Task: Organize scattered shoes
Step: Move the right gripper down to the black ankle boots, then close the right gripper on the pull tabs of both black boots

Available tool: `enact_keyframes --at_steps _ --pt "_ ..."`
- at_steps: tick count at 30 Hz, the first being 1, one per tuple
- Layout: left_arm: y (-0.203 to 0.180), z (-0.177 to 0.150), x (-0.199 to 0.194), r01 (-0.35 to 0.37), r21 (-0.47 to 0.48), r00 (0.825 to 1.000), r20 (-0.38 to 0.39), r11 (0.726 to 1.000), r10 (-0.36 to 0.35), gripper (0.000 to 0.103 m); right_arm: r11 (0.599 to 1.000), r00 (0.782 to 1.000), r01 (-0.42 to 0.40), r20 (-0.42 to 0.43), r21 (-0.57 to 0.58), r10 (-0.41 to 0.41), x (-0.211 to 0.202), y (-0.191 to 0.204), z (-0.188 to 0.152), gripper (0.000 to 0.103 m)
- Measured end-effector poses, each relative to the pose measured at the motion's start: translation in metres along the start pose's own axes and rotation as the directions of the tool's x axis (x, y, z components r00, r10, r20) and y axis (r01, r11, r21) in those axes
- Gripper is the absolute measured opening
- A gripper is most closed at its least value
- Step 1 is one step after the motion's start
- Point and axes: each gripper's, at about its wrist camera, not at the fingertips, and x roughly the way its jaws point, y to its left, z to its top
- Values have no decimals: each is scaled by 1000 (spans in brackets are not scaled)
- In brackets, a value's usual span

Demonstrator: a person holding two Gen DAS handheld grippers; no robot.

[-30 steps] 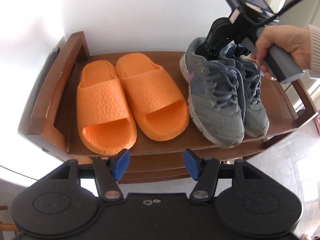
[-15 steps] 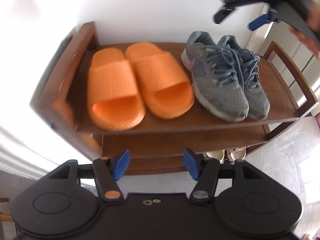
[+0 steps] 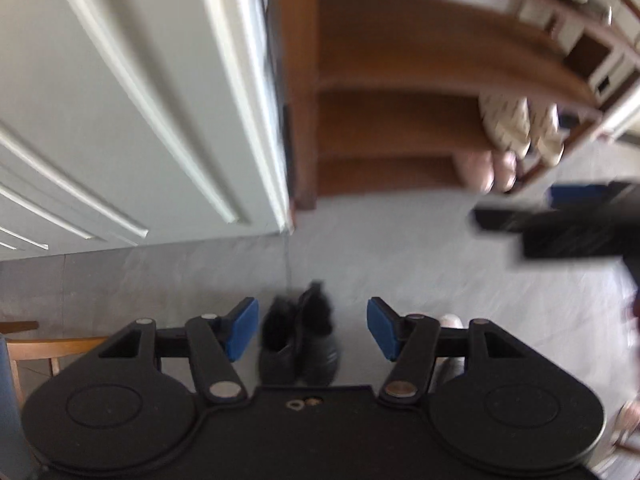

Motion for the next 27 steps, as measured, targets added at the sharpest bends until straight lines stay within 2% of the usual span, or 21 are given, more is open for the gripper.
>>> enact_keyframes --at_steps 2,6,13,16,22,27 --pt "14 -17 17 -15 45 1000 0 999 15 60 1000 1000 11 -1 -21 -11 40 27 -31 102" --pt "39 -57 69 -19 99 1000 -5 995 20 60 1000 999 29 -45 9 -29 152 77 -89 102" --pt "69 -108 156 4 40 998 -66 999 -2 60 999 999 47 -11 -1 -47 297 117 -134 101" --pt "78 -121 177 21 16 996 -84 1000 -19 60 998 998 65 -21 23 -65 335 114 -139 101" --pt "91 -132 195 37 13 995 -94 999 -36 60 995 995 95 -31 -32 -96 362 119 -155 100" --pt "95 -130 201 46 22 997 -70 999 -44 60 993 991 100 -79 -62 -105 396 117 -162 95"
